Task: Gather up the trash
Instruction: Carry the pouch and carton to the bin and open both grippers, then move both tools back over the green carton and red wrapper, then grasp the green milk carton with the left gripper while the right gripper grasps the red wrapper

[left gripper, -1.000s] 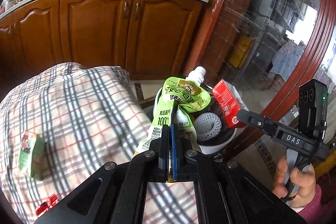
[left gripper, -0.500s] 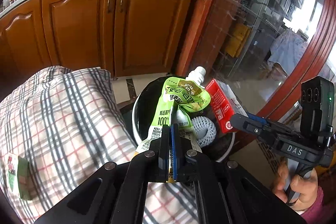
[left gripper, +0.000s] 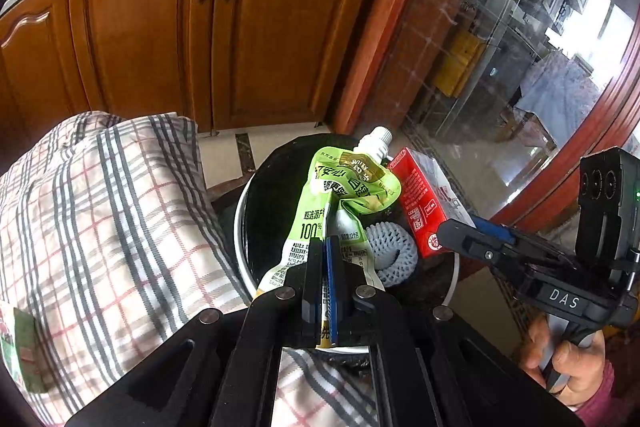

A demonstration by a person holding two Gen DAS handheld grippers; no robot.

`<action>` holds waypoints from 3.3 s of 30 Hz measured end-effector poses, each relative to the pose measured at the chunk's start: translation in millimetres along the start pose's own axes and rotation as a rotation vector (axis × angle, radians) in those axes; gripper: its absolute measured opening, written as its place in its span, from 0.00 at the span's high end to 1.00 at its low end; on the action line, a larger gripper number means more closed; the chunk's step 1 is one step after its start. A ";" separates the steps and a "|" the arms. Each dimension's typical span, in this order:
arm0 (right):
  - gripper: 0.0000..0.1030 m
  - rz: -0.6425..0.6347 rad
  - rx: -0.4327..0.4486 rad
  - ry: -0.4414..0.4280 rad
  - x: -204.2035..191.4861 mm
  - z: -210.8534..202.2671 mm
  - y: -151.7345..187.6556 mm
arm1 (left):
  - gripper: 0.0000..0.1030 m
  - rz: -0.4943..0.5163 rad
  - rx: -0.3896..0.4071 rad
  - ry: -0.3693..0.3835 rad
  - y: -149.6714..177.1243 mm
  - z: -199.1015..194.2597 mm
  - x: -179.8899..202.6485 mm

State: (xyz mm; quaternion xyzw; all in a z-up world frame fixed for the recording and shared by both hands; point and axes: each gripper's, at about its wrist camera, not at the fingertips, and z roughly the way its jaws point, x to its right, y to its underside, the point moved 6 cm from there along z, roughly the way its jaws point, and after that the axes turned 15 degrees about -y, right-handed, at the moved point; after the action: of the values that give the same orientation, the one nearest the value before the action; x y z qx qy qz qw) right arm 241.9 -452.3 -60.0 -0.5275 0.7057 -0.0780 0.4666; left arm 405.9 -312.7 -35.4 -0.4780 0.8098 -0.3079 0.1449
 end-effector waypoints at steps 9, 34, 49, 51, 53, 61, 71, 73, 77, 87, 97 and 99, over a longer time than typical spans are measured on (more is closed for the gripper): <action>0.43 0.031 -0.013 -0.003 8.5 6.6 -4.0 | 0.94 -0.031 -0.022 0.043 -0.8 -0.5 6.1; 0.25 0.028 0.042 -0.125 -55.3 15.9 35.7 | 0.63 -0.301 0.094 -0.109 114.8 -101.6 -115.9; 0.13 -0.078 -0.134 -0.222 -144.1 69.0 99.5 | 0.54 -0.472 0.125 -0.227 184.7 -166.3 -202.2; 0.09 -0.098 -0.160 -0.240 -158.3 76.4 107.7 | 0.52 -0.489 0.126 -0.245 190.2 -172.3 -212.6; 0.08 -0.125 -0.182 -0.253 -171.0 83.4 115.4 | 0.50 -0.502 0.128 -0.260 195.7 -179.3 -222.7; 0.09 -0.211 -0.262 -0.321 -217.8 107.0 137.7 | 0.44 -0.502 0.119 -0.300 200.1 -181.7 -244.0; 0.24 -0.200 -0.335 -0.355 -232.9 136.9 144.7 | 0.39 -0.431 0.084 -0.287 175.1 -152.7 -258.6; 0.30 -0.197 -0.353 -0.372 -235.8 143.7 143.5 | 0.36 -0.413 0.069 -0.273 166.6 -143.0 -260.6; 0.41 -0.165 -0.393 -0.398 -236.8 159.4 143.9 | 0.35 -0.368 0.030 -0.249 149.8 -119.8 -263.0; 0.85 -0.128 -0.473 -0.449 -238.7 182.3 154.7 | 0.52 -0.231 -0.054 -0.305 125.1 -60.8 -254.7; 0.95 -0.124 -0.374 -0.435 -223.6 140.3 136.8 | 0.54 -0.236 0.025 -0.320 133.4 -76.5 -242.7; 0.96 -0.126 -0.343 -0.420 -216.8 128.0 130.2 | 0.54 -0.246 0.044 -0.315 135.4 -83.0 -238.5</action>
State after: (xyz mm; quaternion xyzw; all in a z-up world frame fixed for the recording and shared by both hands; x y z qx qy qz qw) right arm 251.0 -170.0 -84.2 -0.6465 0.5621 0.1248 0.5006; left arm 388.7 -29.0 -72.1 -0.6123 0.7055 -0.2625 0.2417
